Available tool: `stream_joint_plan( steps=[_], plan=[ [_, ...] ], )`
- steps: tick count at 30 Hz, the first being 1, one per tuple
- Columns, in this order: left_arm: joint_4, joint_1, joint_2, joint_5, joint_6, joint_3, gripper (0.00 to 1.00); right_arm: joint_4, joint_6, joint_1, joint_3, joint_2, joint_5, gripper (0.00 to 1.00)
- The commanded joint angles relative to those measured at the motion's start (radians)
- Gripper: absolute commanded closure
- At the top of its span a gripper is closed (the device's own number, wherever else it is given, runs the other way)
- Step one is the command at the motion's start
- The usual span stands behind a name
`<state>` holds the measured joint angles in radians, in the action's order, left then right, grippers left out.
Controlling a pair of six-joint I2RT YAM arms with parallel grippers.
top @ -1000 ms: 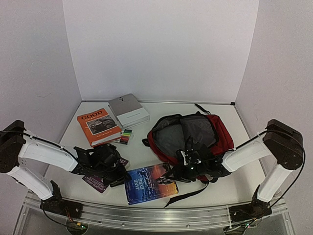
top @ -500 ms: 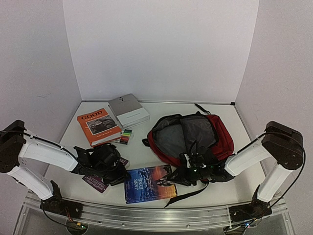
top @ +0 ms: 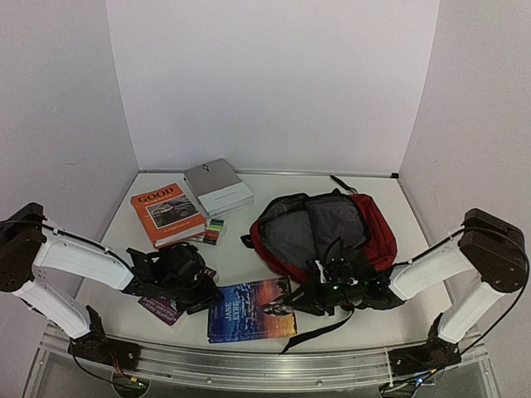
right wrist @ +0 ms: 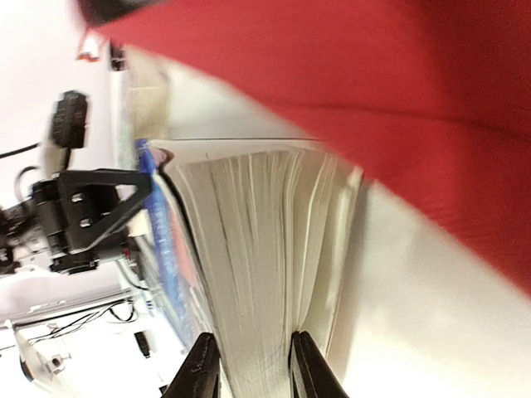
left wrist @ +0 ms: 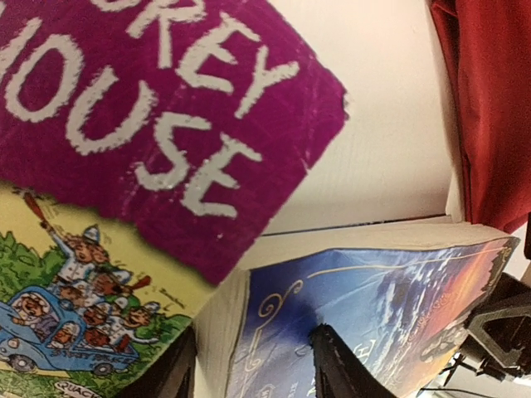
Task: Pack the student bag
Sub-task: Pick up the book from the center of the board.
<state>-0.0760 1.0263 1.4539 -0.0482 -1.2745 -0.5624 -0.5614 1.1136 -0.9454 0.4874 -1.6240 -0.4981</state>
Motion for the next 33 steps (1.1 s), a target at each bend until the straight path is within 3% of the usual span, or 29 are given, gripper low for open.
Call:
stream_joint_plan(
  steps=[1,9,18,24,33],
  plan=[
    [-0.112,0.015,0.018,-0.011,0.06,-0.024,0.46,-0.256,0.021,-0.036,0.043,0.068,-0.074,1.0],
    [-0.363,0.015,-0.073,0.08,0.292,-0.16,0.19,-0.18,-0.018,-0.035,0.05,0.085,-0.029,1.0],
    [-0.4,0.057,-0.182,0.144,0.651,-0.258,0.03,-0.068,0.002,-0.035,0.091,0.097,0.016,1.0],
    [-0.362,0.138,-0.237,0.258,0.811,-0.271,0.01,-0.012,0.07,-0.035,0.104,0.096,0.06,1.0],
    [-0.15,0.46,-0.103,0.519,1.055,-0.269,0.04,0.068,0.149,-0.035,0.166,0.083,0.077,1.0]
  ],
)
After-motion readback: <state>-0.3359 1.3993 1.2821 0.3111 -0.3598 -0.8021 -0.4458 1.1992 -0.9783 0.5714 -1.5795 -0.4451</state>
